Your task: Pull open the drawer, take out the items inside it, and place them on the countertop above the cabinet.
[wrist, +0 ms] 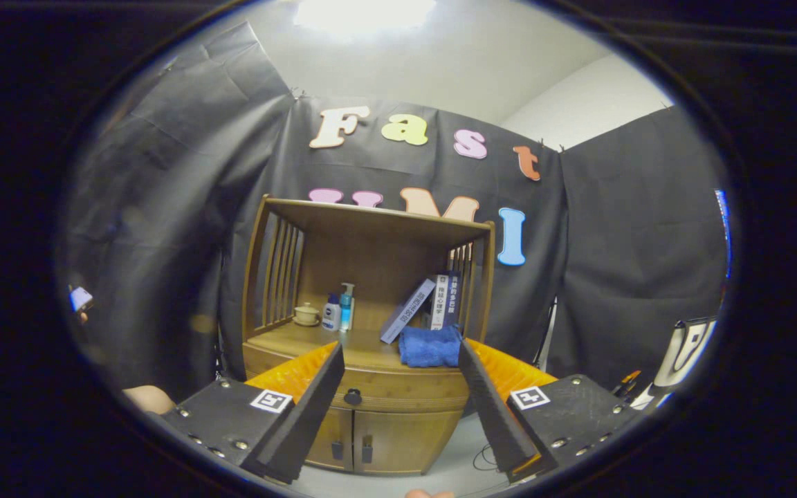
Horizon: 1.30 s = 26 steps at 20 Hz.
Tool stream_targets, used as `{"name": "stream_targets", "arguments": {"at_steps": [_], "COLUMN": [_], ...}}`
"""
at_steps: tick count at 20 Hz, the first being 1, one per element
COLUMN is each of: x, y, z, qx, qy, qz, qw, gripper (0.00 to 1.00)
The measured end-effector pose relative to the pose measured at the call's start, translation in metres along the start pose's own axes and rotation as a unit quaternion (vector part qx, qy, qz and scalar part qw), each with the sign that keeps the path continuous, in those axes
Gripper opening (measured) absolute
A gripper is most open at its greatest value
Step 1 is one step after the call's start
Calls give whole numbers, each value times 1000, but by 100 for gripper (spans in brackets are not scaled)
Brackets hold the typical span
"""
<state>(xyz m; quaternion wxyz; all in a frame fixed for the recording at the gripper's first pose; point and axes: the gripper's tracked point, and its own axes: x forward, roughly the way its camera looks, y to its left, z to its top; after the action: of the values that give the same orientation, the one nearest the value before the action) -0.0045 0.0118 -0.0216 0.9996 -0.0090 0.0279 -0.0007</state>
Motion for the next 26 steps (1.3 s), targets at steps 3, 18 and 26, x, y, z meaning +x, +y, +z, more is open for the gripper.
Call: {"name": "stream_targets", "arguments": {"at_steps": [3,18,26], "x": [16,190,237], "y": [10,89,100], "z": [-21,-217,-289], "qx": [8,13,87], "qy": [11,123,203], "qz": [8,53,61], "qw": [1000,991,973], "gripper": [99,99,71]}}
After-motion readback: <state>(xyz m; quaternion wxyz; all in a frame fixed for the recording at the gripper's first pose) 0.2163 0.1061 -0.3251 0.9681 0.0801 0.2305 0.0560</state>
